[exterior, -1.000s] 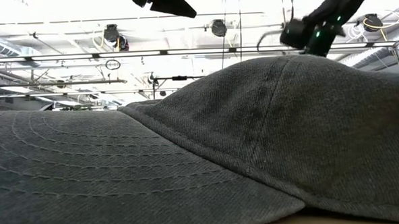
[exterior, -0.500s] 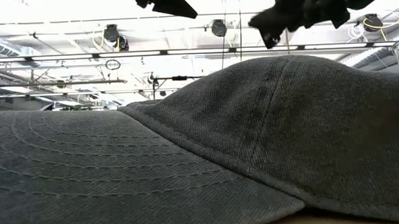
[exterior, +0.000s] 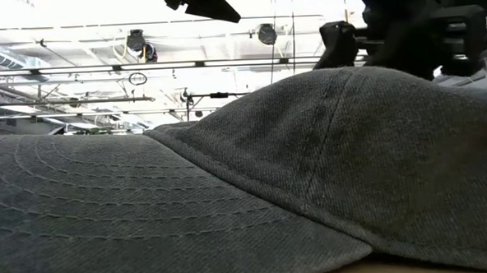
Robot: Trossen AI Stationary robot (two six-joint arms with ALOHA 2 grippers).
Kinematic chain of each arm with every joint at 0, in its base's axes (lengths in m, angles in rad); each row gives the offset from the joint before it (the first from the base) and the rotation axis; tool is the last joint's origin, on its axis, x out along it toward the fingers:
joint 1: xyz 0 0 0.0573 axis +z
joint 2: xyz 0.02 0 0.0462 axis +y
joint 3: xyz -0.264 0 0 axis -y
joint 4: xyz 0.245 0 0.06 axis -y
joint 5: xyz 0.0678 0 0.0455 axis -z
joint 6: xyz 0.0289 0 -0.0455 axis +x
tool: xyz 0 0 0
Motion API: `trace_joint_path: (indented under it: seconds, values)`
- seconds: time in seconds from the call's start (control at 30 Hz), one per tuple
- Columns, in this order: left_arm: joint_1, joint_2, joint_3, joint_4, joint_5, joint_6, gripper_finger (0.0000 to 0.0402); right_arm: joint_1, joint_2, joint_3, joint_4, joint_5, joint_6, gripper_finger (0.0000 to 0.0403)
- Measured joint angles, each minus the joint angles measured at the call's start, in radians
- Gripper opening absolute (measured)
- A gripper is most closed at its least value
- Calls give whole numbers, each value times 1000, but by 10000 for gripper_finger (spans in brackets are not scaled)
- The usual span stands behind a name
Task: Pick & Place hat
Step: Put the right black cap into the top transparent bin
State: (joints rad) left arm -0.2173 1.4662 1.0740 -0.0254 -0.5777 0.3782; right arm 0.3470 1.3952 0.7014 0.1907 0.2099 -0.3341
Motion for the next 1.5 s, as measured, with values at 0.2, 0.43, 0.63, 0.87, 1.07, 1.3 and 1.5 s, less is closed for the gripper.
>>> trace_joint_path:
  seconds: [0.2,0.43,0.63,0.87,1.07,1.3,1.5]
  values:
    - [0,0,0,-1,0,-24,67,55,117,93,-61,3,-27,257]
    - [1,0,0,-2,0,-62,67,68,161,199,-227,3,-45,264]
    - [3,0,0,-1,0,-66,67,41,188,209,-225,-1,-46,265]
    - [5,0,0,-1,0,-65,67,39,261,209,-187,-72,-37,265]
    - [6,0,0,-1,1,-66,67,22,269,209,-158,-29,-50,265]
    - [6,0,0,-1,1,-67,67,-13,269,209,-113,301,-99,244]
    - [6,0,0,-1,1,-68,67,-19,269,209,26,414,-232,218]
